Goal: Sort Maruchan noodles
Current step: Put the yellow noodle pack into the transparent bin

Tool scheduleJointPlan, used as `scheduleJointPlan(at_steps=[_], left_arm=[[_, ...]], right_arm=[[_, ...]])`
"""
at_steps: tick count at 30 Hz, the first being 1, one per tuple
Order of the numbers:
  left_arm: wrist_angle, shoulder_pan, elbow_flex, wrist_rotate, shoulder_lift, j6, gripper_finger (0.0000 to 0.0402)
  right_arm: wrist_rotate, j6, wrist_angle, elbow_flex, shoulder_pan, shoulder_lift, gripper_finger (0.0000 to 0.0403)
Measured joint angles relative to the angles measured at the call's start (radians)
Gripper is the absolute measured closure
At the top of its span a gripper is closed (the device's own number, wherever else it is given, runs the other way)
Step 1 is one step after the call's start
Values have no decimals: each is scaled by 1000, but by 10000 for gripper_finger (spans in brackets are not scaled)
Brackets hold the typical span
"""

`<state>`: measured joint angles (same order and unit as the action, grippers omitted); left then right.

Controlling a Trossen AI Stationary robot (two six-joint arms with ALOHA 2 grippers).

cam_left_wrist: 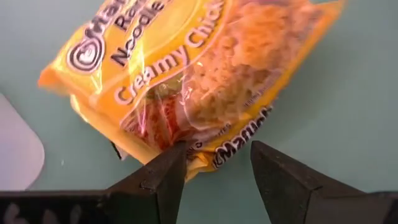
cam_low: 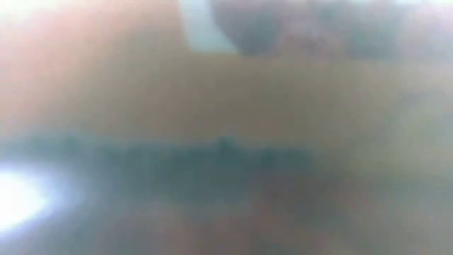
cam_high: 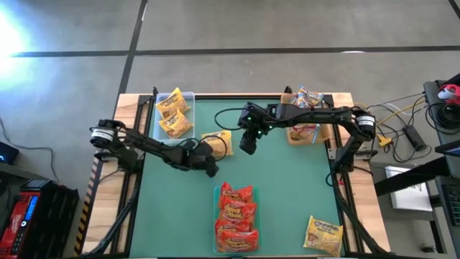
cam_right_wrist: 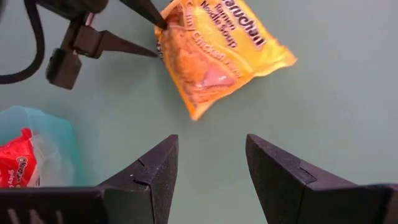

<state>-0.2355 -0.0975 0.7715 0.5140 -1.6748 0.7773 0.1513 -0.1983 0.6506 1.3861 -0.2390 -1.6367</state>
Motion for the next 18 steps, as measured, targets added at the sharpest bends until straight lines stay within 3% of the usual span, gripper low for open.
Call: scheduleJointPlan(at_steps=[10, 18], left_arm=[[35, -3, 94, 46, 4, -144, 235], [117, 73, 120, 72, -69, -123, 235]], right_arm=[[-24, 18, -2, 0, -1, 0, 227], [-77, 27, -5, 0, -2, 0, 227]])
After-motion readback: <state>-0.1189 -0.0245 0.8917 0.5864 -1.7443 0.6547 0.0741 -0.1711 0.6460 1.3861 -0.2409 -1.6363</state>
